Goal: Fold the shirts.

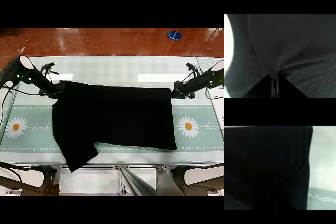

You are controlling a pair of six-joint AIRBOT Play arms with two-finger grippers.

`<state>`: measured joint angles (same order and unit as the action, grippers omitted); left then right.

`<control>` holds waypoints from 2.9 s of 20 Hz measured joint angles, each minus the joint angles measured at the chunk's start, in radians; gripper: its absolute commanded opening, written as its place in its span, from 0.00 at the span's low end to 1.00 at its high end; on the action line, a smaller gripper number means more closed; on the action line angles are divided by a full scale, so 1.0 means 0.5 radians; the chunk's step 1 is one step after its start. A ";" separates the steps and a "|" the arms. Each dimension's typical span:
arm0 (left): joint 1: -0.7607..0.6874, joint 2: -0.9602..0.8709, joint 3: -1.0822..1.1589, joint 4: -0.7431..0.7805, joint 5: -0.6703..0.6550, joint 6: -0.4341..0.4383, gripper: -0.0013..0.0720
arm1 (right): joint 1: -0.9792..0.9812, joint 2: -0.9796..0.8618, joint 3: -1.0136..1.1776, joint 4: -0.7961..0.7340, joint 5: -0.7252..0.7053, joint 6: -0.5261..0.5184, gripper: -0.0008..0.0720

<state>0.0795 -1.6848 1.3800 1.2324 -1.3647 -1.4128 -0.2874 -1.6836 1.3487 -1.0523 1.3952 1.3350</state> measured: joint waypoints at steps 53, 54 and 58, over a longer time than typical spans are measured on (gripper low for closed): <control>0.383 1.119 -1.841 -0.475 0.358 -0.041 0.04 | -0.806 1.397 -1.580 -0.470 0.130 0.323 0.57; 0.381 1.122 -1.838 -0.476 0.342 -0.041 0.04 | -0.769 1.364 -1.582 -0.484 0.143 0.314 0.57; 0.377 1.130 -1.833 -0.488 0.327 -0.049 0.04 | -0.608 1.226 -1.595 -0.510 0.158 0.301 0.57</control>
<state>0.2680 -1.1198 0.4633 0.9886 -1.2011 -1.4372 -0.5915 -1.0706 0.5514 -1.3071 1.4742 1.4857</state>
